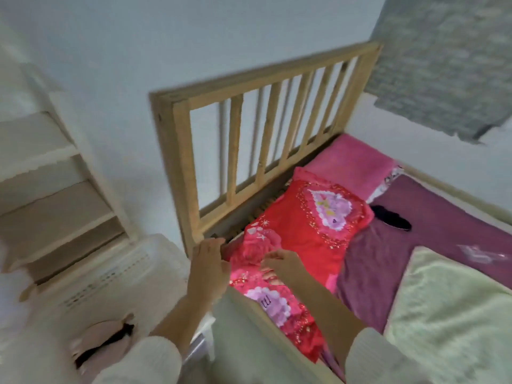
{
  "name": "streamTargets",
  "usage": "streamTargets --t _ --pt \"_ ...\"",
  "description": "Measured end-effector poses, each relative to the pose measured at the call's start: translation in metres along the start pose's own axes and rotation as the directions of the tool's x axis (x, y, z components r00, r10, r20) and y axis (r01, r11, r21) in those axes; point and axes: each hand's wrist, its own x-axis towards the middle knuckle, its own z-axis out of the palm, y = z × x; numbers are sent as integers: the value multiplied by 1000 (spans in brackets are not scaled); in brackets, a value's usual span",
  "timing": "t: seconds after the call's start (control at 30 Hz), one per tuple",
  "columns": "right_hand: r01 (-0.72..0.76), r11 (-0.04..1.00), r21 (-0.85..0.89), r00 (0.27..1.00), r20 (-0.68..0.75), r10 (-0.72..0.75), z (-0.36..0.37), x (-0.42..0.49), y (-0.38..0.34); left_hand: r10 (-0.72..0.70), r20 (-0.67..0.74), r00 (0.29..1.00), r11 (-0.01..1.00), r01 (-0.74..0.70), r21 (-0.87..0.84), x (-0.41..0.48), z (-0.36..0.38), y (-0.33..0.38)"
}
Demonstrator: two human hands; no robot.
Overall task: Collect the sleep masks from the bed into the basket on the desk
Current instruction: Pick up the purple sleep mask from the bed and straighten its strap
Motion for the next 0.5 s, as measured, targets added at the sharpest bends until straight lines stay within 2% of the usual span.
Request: streamTargets --t 0.17,0.3,0.5 --pt "-102 986 136 957 -256 134 -122 -19 58 215 277 937 972 -233 33 14 106 95" --pt "-134 975 175 891 -410 196 -217 -25 93 319 392 863 934 -355 22 25 177 171" --pt "-154 972 176 850 -478 222 -358 -2 131 300 513 804 926 -375 47 55 285 263"
